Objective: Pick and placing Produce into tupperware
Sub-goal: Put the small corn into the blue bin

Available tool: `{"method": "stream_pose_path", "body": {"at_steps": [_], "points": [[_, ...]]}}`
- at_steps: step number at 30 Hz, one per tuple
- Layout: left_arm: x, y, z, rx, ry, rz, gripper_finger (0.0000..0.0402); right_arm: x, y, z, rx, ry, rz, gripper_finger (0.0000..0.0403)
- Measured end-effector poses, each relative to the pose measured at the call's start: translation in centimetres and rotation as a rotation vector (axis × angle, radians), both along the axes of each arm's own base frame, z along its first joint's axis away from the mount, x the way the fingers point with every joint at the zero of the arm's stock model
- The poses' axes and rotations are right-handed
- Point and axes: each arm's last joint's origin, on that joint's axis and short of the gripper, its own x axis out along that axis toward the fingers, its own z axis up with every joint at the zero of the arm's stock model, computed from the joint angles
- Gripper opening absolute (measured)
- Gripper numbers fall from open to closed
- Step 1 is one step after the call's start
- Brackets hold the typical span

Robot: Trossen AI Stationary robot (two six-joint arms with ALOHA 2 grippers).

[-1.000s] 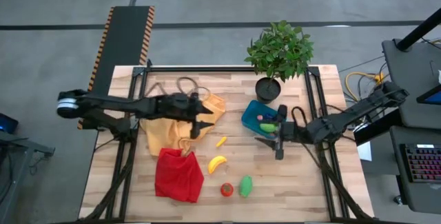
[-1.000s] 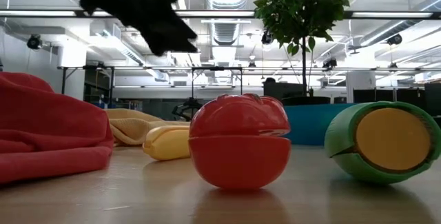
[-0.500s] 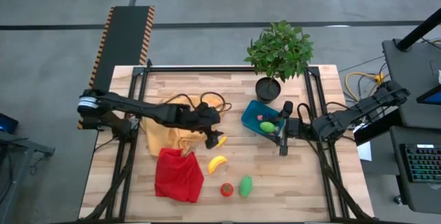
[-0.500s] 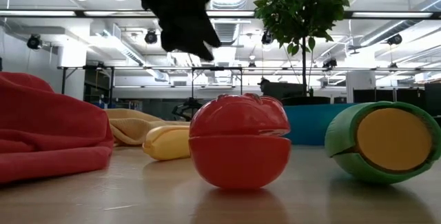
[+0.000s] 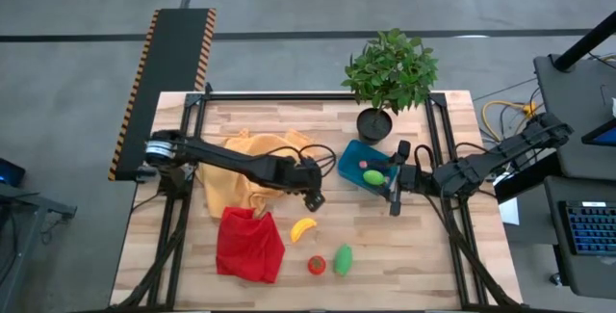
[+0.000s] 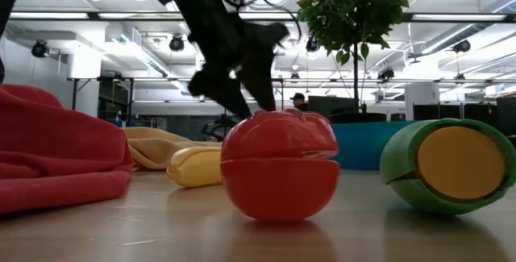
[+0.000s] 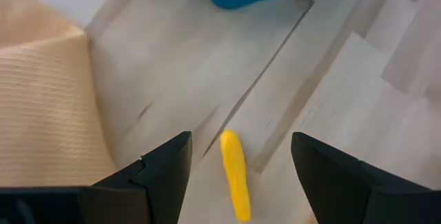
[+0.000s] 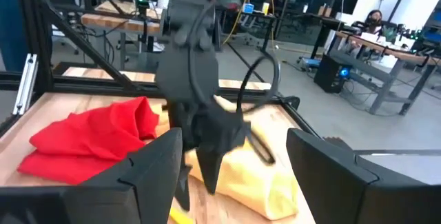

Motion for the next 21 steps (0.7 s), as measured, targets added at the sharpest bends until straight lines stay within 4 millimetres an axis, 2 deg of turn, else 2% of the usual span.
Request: {"method": "stream_pose_path", "body": {"at_steps": [5,11,21], "points": [[1.1,-0.1,-0.7,-0.005,0.014,0.005,0.0235,0.0,0.0,-0.1,-0.003,0.007,0.002,0.0253],[0.7,-0.1,-1.8,-0.019,0.116,0.044,0.0235,0.0,0.0,-0.1,-0.004,0.009,0.002,0.0253],[0.6,-0.8,-2.5,-0.05,0.131,0.064,0.0235,0.0,0.0,-0.3,-0.01,0.023,0.002,0.0249]]}}
